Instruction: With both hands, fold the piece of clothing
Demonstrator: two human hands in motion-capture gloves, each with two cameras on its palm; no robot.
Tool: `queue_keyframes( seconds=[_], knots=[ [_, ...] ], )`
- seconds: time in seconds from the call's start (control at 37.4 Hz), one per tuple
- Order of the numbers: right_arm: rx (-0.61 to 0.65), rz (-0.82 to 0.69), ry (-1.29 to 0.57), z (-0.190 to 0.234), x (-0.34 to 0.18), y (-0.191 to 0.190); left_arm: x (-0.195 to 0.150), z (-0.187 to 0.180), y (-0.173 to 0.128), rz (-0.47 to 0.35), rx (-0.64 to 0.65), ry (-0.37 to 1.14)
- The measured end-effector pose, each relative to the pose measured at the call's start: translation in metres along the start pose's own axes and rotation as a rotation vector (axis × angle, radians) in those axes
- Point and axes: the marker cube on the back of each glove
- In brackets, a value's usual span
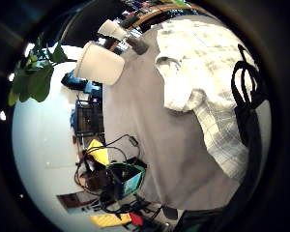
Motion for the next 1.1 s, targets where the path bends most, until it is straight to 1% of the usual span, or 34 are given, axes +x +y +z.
queue_keyframes(
  seconds=[0.11, 0.21, 0.27, 0.35, 0.43, 0.54, 0.67, 0.75, 0.8, 0.83, 0.88, 0.94, 0.99, 1.04, 1.07, 1.1],
  knots=[
    [0.076, 0.05, -0.014, 0.008, 0.006, -0.024, -0.004, -0.004, 0.002, -0.002, -0.012, -0.002],
    [0.105, 0.067, -0.044, 0.008, 0.012, -0.033, -0.006, 0.004, 0.003, 0.028, -0.023, 0.016],
    [0.095, 0.062, -0.051, 0.008, 0.015, -0.033, -0.004, 0.002, 0.015, 0.056, -0.047, 0.037],
    [0.078, 0.041, -0.062, 0.007, 0.019, -0.028, -0.001, -0.006, 0.045, 0.102, -0.086, 0.057],
    [0.083, -0.003, -0.049, -0.002, 0.019, -0.009, -0.001, -0.003, 0.066, 0.147, -0.107, 0.045],
    [0.066, -0.076, -0.021, -0.02, 0.01, 0.026, 0.0, -0.011, 0.097, 0.251, -0.157, 0.041],
    [0.013, -0.142, 0.045, -0.048, -0.004, 0.074, -0.006, -0.047, 0.14, 0.345, -0.256, 0.032],
    [0.006, -0.167, 0.072, -0.073, -0.009, 0.092, -0.014, -0.073, 0.149, 0.352, -0.281, 0.021],
    [0.014, -0.161, 0.086, -0.095, -0.009, 0.093, -0.02, -0.092, 0.141, 0.315, -0.266, -0.003],
    [0.021, -0.152, 0.092, -0.109, -0.008, 0.091, -0.024, -0.102, 0.133, 0.285, -0.252, -0.019],
    [0.037, -0.124, 0.099, -0.139, -0.007, 0.082, -0.031, -0.12, 0.108, 0.212, -0.22, -0.053],
    [0.042, -0.087, 0.097, -0.161, -0.004, 0.062, -0.036, -0.13, 0.076, 0.139, -0.197, -0.083],
    [0.036, -0.039, 0.089, -0.174, 0.002, 0.03, -0.039, -0.129, 0.038, 0.075, -0.194, -0.11],
    [0.029, 0.014, 0.083, -0.182, 0.007, -0.002, -0.039, -0.121, 0.002, 0.032, -0.213, -0.125],
    [0.022, 0.037, 0.079, -0.186, 0.007, -0.011, -0.039, -0.118, -0.01, 0.019, -0.233, -0.126],
    [0.012, 0.055, 0.074, -0.189, 0.005, -0.014, -0.037, -0.117, -0.015, 0.009, -0.258, -0.123]
  ],
)
